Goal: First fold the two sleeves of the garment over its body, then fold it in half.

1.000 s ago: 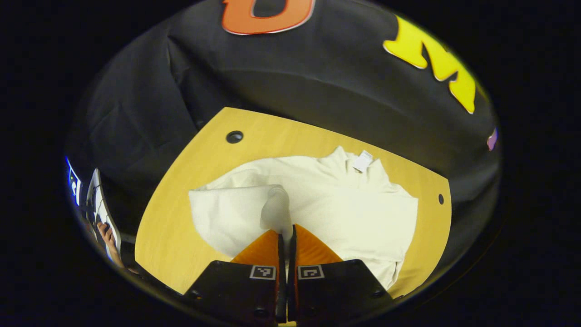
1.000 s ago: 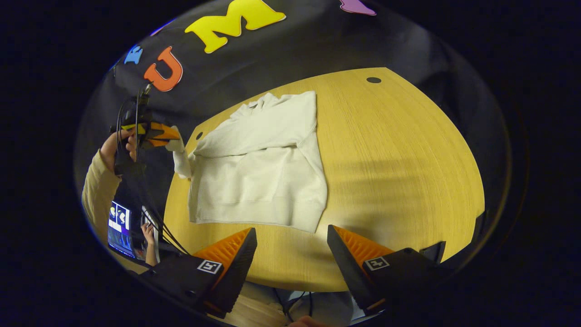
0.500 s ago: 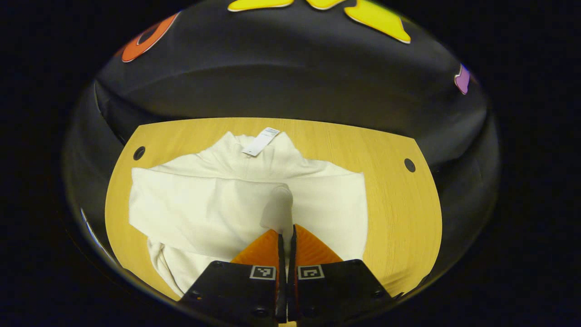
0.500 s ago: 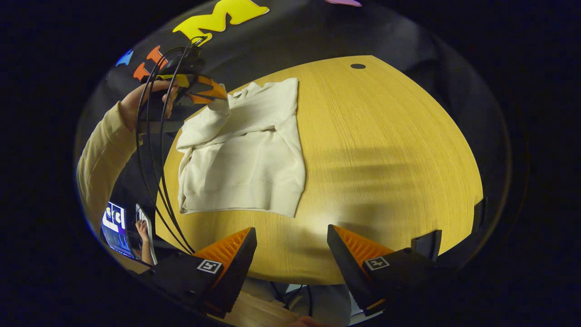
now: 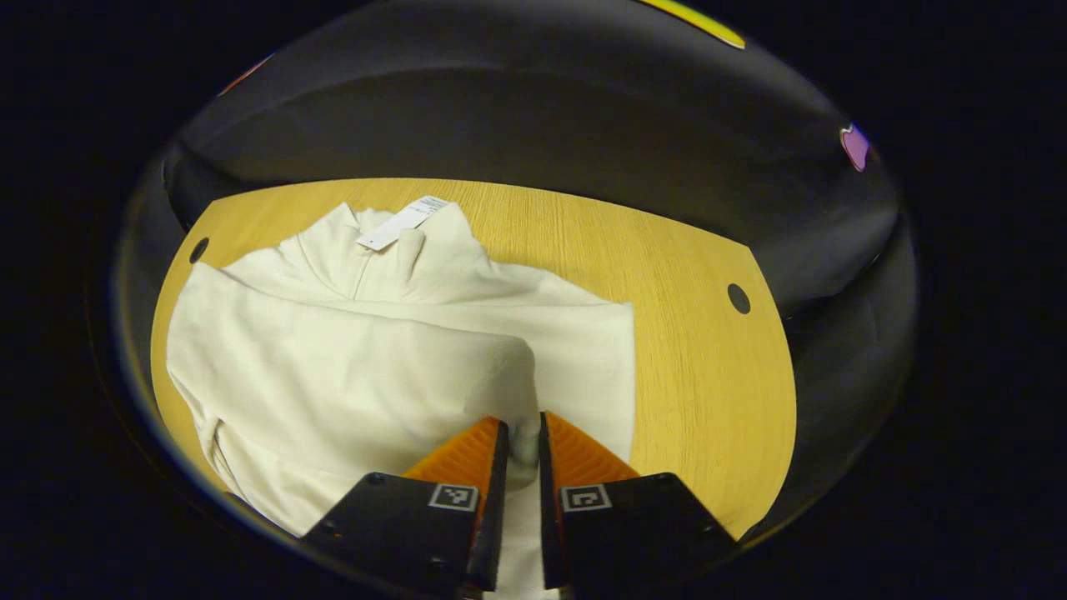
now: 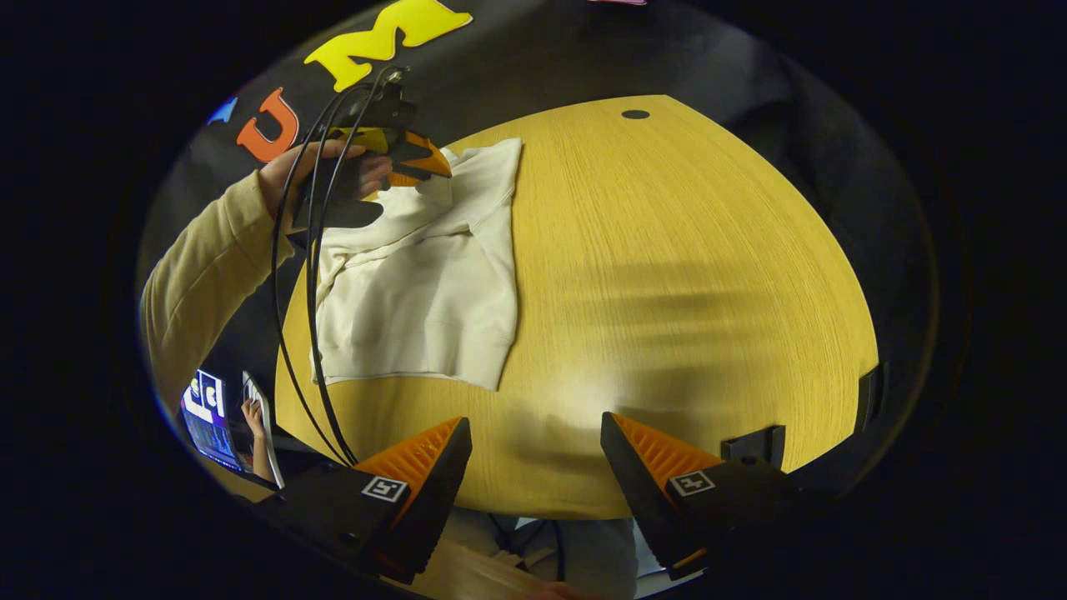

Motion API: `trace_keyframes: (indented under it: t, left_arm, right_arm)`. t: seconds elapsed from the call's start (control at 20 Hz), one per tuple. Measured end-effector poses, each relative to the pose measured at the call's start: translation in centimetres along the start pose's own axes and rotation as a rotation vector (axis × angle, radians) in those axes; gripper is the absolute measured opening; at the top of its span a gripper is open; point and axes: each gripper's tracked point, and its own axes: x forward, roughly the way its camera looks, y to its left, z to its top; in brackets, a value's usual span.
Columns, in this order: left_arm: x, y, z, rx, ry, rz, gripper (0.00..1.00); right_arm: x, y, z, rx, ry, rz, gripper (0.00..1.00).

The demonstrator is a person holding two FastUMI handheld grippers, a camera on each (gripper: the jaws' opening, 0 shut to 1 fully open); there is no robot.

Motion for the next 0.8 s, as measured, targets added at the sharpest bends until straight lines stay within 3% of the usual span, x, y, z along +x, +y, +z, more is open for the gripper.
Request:
trace_keyframes:
  t: [0.15, 0.2, 0.25, 0.35, 0.55, 0.8]
  left_arm:
    - [-0.7, 0.0, -0.2, -0.054, -0.005, -0.018, 0.59]
    - [-1.1, 0.0, -0.1, -0.073, -0.015, -0.025, 0.58]
    - [-1.5, 0.2, 0.0, -0.094, -0.022, -0.035, 0.78]
    - [-2.9, 0.8, 0.2, -0.117, -0.037, -0.035, 0.95]
    - [-6.6, 3.2, -0.8, -0.106, -0.057, -0.039, 0.99]
    - [-12.1, 10.2, -4.0, -0.100, -0.105, 0.003, 0.99]
  right_arm:
    - [0.2, -1.5, 0.6, 0.028, -0.007, -0.011, 0.98]
    - [0.3, -1.8, 0.9, 0.034, -0.010, -0.011, 0.97]
    - [0.4, -1.9, 1.3, 0.036, -0.013, -0.010, 0.98]
    - [0.5, -1.8, 1.8, 0.027, -0.020, -0.009, 0.98]
    - [1.4, -0.2, 2.3, -0.009, -0.024, 0.003, 0.98]
    - [3.1, 3.1, 2.3, -0.054, -0.006, 0.031, 0.98]
